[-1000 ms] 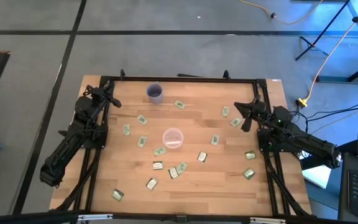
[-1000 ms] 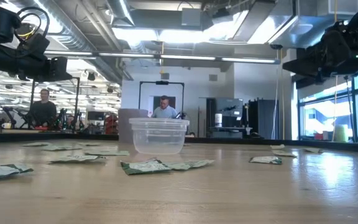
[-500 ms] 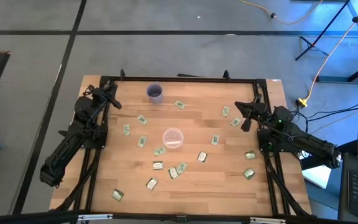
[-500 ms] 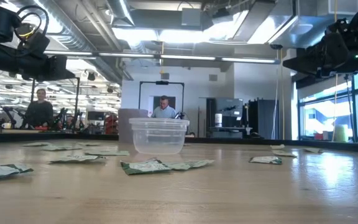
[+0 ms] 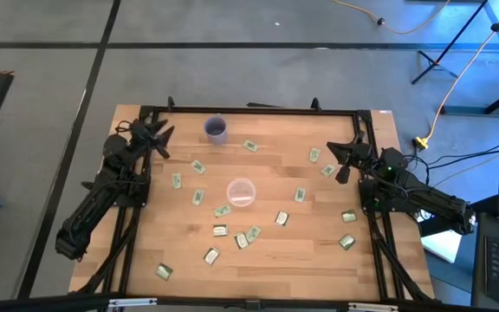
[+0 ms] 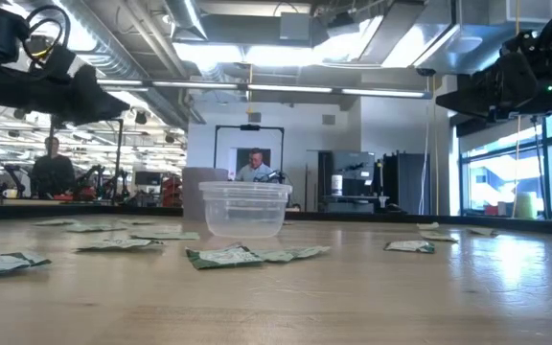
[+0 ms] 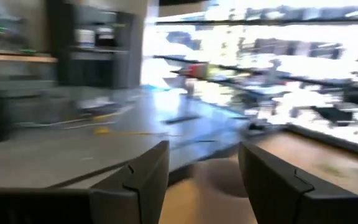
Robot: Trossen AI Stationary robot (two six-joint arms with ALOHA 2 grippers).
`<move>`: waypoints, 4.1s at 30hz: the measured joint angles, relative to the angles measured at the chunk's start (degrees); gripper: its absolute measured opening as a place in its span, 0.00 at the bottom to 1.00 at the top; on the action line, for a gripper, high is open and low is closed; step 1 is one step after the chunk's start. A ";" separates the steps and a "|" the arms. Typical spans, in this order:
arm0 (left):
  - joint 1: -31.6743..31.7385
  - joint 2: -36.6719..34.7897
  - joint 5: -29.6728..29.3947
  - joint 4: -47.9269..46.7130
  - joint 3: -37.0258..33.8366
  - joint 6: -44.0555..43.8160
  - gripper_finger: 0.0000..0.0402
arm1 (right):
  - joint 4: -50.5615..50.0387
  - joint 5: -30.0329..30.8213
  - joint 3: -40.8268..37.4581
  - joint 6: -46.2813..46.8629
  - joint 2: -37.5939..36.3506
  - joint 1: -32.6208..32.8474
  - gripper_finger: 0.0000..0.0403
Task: Pick and place Stevia / Truvia into bins
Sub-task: Put the stevia packet into the transparent container
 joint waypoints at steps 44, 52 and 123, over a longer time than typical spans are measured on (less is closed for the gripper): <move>-42.04 78.45 -23.66 -30.51 35.56 2.88 0.36 | 2.68 -0.02 0.02 -1.29 0.00 -0.07 0.06; -41.65 81.89 -23.60 -31.70 35.58 1.36 0.35 | 2.67 -0.02 0.02 -1.29 0.00 -0.07 0.06; -41.71 80.34 -20.97 -31.42 35.36 10.52 0.00 | 2.69 -0.01 0.01 -1.73 0.00 -0.08 0.06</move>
